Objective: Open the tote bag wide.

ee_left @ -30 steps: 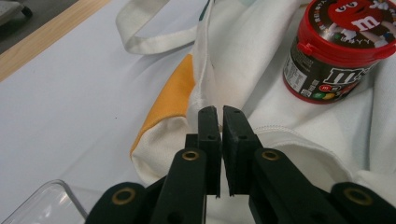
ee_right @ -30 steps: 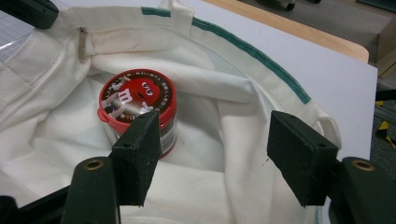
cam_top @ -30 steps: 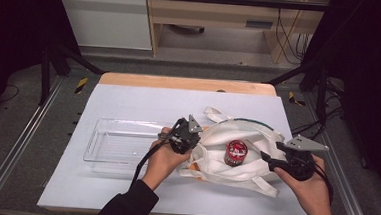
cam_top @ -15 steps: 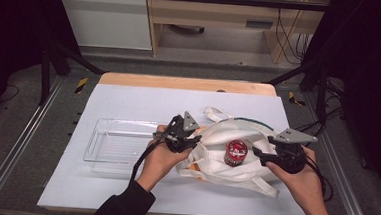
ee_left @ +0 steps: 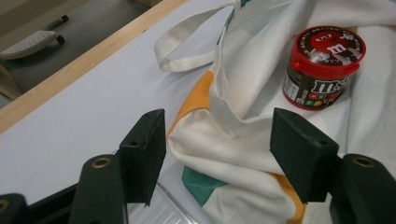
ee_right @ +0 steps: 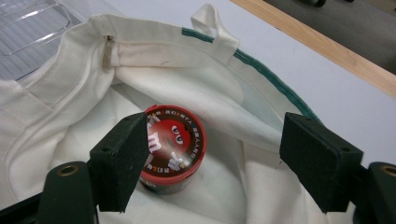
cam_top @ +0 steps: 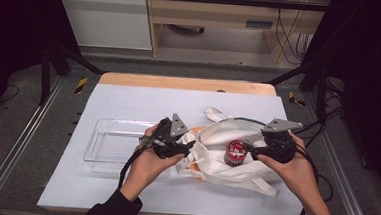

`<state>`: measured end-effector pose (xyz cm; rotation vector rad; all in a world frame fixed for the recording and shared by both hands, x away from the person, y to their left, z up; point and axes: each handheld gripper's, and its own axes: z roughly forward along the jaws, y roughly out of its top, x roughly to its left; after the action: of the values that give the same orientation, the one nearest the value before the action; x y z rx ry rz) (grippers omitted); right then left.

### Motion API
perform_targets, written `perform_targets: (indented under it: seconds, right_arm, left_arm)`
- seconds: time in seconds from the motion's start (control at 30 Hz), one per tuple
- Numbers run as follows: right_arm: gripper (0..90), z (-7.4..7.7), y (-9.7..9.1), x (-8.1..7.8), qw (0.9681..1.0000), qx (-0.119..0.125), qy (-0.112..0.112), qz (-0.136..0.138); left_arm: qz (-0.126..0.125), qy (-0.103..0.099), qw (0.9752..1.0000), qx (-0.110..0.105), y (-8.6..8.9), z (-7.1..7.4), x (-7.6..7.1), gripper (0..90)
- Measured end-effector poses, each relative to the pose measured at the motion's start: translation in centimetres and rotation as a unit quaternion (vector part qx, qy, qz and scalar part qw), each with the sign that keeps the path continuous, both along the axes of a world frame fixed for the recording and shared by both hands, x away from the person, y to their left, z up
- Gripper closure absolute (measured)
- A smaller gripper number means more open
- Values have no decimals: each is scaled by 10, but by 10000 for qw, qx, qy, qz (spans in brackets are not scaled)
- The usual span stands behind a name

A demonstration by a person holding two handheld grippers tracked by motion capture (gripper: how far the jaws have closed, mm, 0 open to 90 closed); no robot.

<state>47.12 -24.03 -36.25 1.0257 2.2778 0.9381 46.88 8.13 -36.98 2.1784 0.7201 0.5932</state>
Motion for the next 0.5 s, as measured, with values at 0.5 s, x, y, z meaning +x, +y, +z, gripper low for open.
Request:
perform_targets:
  seconds: [0.5]
  right_arm:
    - [159,-4,19,15,9983,-173,387,391]
  left_arm:
    - [22,26,9996,-286,29,-6,-11,236]
